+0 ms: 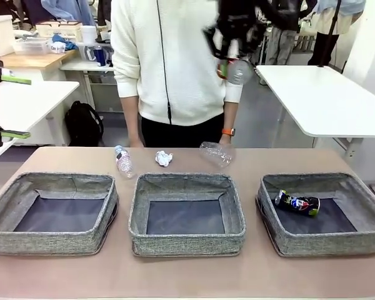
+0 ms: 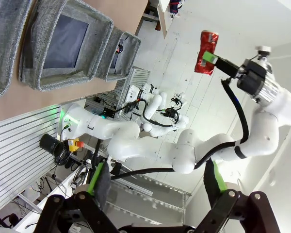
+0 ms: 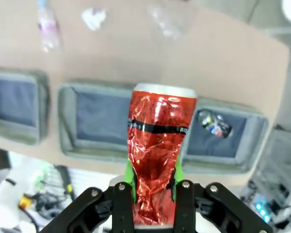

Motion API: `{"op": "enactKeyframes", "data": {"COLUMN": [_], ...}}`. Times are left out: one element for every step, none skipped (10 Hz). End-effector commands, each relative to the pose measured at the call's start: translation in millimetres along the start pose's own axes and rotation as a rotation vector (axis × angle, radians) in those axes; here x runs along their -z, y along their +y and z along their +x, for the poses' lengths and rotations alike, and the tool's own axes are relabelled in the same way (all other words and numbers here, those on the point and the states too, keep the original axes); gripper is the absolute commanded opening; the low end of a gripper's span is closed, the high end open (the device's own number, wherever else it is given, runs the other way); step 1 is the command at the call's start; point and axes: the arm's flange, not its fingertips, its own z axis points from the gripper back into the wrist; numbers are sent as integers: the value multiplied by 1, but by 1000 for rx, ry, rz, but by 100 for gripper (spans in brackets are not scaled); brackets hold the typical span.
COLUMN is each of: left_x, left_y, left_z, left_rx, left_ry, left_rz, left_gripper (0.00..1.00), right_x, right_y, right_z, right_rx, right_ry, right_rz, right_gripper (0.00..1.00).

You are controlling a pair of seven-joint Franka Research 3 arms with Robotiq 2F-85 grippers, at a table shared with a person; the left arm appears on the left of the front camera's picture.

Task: Sort the waste into the appropriate baskets.
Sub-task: Pick up the waste item pointed out by the person.

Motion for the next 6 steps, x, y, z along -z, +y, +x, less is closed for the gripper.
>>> {"op": "enactKeyframes", "data": {"left_x": [-3,-3,-3,-3,-3,-3], "left_y": [0,0,0,0,0,0], "left_z": [-2,-2,-2,-2,-2,-2], "left_rx": [15,15,15,15,15,15], "left_ry": [9,9,9,9,9,9], "left_rz": [4,4,4,4,4,4], "left_gripper": [100,100,100,100,100,100], "right_x": [-30,-39,-49,-59,-70,-80], "right_y": [52,72,86,93,96,94], "right_z": [20,16,15,12,11,11], "right_rx": [-43,-90,-98,-109,-116,-109], "right_ry": [-104,-118,-127,-146,-168,-184], "right_rz": [-91,-116,-138,-144,-157,-167], "right_gripper": [32,32,32,32,32,32]}}
